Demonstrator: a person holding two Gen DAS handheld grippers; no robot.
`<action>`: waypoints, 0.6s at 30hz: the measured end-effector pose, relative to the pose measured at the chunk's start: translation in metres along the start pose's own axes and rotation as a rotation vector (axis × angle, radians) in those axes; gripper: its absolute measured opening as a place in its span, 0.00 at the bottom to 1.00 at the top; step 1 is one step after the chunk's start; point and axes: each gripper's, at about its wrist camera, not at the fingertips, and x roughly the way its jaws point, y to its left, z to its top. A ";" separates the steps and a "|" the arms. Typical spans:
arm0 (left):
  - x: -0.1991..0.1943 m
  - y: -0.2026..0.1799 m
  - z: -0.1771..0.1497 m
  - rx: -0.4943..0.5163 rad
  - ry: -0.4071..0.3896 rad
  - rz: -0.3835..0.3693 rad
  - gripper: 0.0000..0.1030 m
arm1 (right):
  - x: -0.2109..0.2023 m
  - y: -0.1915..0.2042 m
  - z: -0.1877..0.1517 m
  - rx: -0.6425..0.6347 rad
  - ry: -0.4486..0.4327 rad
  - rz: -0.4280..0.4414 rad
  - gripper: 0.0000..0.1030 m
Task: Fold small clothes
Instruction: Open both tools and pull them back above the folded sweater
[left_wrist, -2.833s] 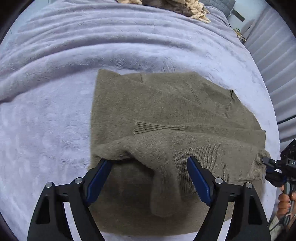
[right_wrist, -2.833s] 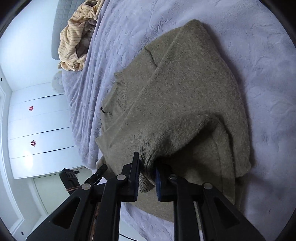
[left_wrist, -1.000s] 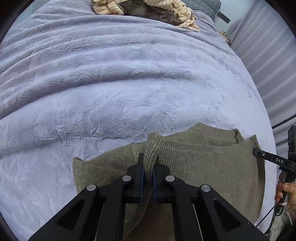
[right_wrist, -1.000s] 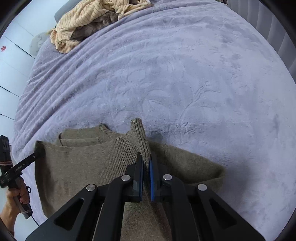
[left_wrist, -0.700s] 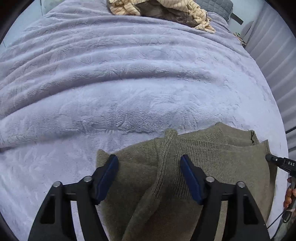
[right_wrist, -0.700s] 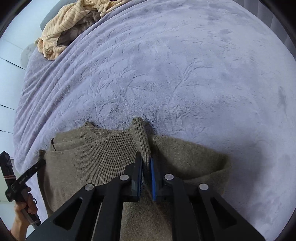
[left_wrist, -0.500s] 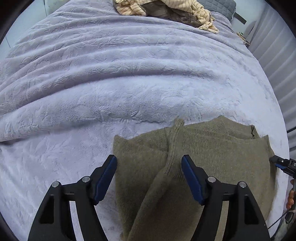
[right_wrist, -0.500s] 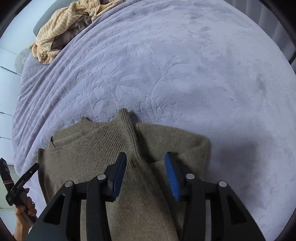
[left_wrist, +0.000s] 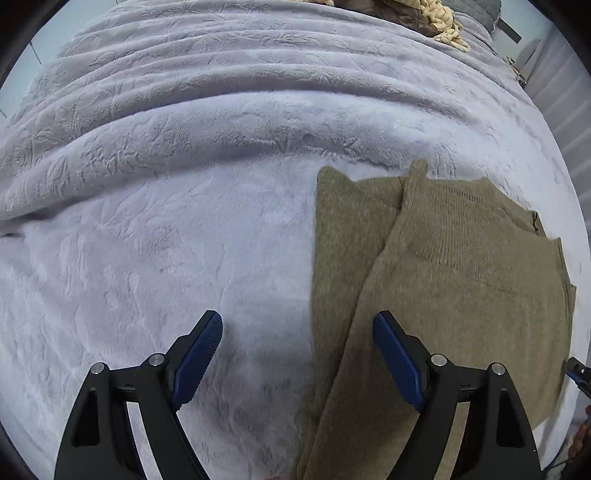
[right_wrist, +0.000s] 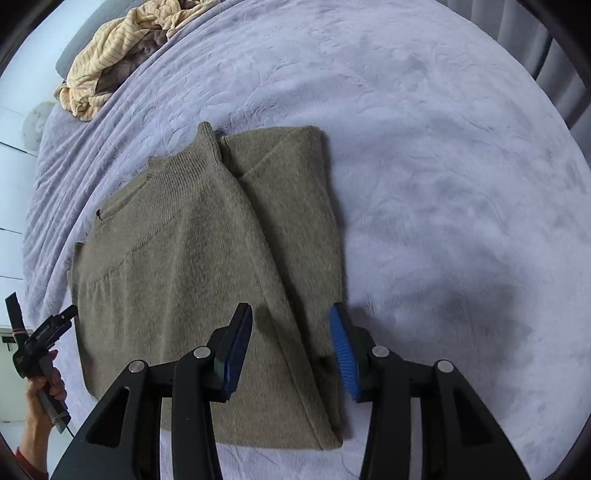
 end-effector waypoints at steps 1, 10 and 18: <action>-0.003 0.001 -0.008 -0.002 0.015 -0.016 0.82 | -0.004 -0.002 -0.008 0.011 0.003 0.017 0.49; -0.025 0.005 -0.083 -0.071 0.126 -0.152 0.82 | -0.015 -0.009 -0.064 0.091 0.042 0.121 0.55; -0.033 -0.005 -0.124 -0.119 0.189 -0.232 0.82 | -0.010 0.010 -0.104 0.146 0.089 0.208 0.55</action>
